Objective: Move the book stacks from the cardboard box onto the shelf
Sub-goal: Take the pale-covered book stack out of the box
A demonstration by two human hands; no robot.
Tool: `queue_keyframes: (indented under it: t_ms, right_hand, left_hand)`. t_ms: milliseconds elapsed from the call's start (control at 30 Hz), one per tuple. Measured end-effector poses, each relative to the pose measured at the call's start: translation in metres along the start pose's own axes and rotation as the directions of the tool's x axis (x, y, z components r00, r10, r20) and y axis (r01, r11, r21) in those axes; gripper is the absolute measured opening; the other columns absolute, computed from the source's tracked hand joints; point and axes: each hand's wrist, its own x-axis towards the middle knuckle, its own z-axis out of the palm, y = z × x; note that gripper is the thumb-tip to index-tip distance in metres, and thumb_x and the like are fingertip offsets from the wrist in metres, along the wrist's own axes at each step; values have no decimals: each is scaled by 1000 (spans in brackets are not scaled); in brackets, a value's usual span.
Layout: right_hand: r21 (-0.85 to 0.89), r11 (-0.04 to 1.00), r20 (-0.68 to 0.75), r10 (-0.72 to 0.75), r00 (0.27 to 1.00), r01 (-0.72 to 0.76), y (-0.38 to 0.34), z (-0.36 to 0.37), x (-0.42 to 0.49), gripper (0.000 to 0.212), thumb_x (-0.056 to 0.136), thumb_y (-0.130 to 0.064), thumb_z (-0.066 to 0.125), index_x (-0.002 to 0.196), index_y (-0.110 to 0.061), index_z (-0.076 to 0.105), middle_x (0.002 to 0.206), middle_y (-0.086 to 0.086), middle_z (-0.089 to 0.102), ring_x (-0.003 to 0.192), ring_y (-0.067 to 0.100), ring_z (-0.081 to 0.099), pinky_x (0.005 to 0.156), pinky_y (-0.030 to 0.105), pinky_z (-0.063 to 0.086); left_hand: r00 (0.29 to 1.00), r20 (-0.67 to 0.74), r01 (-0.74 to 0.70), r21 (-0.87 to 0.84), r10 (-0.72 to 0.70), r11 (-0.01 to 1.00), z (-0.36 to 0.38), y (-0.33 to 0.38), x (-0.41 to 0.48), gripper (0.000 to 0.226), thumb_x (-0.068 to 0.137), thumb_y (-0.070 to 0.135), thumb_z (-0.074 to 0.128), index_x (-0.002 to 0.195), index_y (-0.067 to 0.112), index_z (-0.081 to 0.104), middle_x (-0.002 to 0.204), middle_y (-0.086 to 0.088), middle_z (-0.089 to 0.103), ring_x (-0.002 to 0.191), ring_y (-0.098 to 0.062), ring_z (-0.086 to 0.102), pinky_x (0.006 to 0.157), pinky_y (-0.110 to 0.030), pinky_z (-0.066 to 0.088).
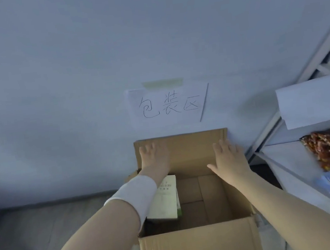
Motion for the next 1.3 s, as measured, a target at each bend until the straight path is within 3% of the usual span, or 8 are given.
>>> queue_keyframes:
  t_ms: [100, 233, 433, 567, 700, 833, 1033, 1300]
  right_hand:
    - [6, 999, 75, -32, 997, 32, 0, 33, 28, 74, 94, -52, 34, 149, -7, 11, 157, 17, 15, 146, 33, 11, 118, 48, 12]
    - [106, 993, 231, -77, 970, 54, -16, 83, 48, 72, 95, -49, 33, 149, -7, 10, 158, 14, 12, 147, 30, 7, 119, 44, 10]
    - [254, 965, 423, -174, 889, 68, -52, 135, 52, 70, 94, -49, 37, 148, -9, 18, 155, 12, 24, 145, 29, 18, 118, 39, 19]
    - [406, 911, 482, -150, 863, -68, -75, 170, 86, 66, 92, -50, 43, 145, -13, 27, 149, 7, 36, 137, 23, 34, 111, 35, 32]
    - [593, 735, 593, -122, 796, -328, -110, 255, 139, 66, 89, -48, 49, 143, -14, 32, 145, 5, 44, 130, 22, 45, 102, 33, 41]
    - [691, 503, 647, -108, 755, -519, -137, 323, 175, 52, 90, -38, 55, 131, -7, 46, 134, 7, 56, 118, 22, 56, 75, 21, 44]
    - [705, 202, 700, -44, 713, -680, -156, 387, 202, 48, 74, -43, 73, 106, -8, 62, 113, 9, 68, 99, 24, 65, 86, 36, 52]
    - [666, 9, 743, -91, 663, -746, -147, 391, 206, 34, 75, -30, 75, 98, -9, 61, 101, 4, 67, 93, 18, 63, 93, 35, 50]
  left_hand:
    - [1000, 29, 13, -55, -12, 998, 29, 6, 30, 43, 92, 27, 47, 131, 8, 43, 133, -12, 47, 123, -31, 44, 102, -39, 32]
    - [979, 171, 144, -170, -115, 975, 82, 11, 41, 54, 92, 39, 50, 136, 11, 37, 139, -11, 44, 131, -29, 39, 111, -42, 28]
    - [854, 465, 421, -351, -234, 837, 167, -7, 25, 66, 89, 39, 56, 143, 13, 28, 140, -9, 42, 130, -26, 43, 108, -38, 38]
    - [803, 526, 538, -439, -280, 719, 220, -23, 51, 78, 88, 38, 60, 149, 11, 17, 148, -11, 35, 136, -28, 37, 111, -39, 35]
    - [760, 564, 619, -474, -324, 627, 309, -31, 97, 86, 88, 39, 60, 151, 11, 8, 154, -12, 26, 142, -30, 29, 113, -42, 31]
    - [707, 634, 687, -509, -315, 518, 382, -38, 120, 83, 90, 36, 57, 152, 12, 6, 155, -9, 26, 143, -29, 29, 113, -45, 32]
    - [679, 682, 734, -639, -273, 230, 424, -45, 129, 65, 87, 36, 63, 138, 11, 33, 135, -7, 52, 123, -27, 53, 89, -34, 45]
    - [626, 735, 777, -615, -259, 135, 420, -50, 130, 55, 82, 35, 68, 127, 7, 54, 125, -10, 63, 112, -27, 60, 89, -34, 49]
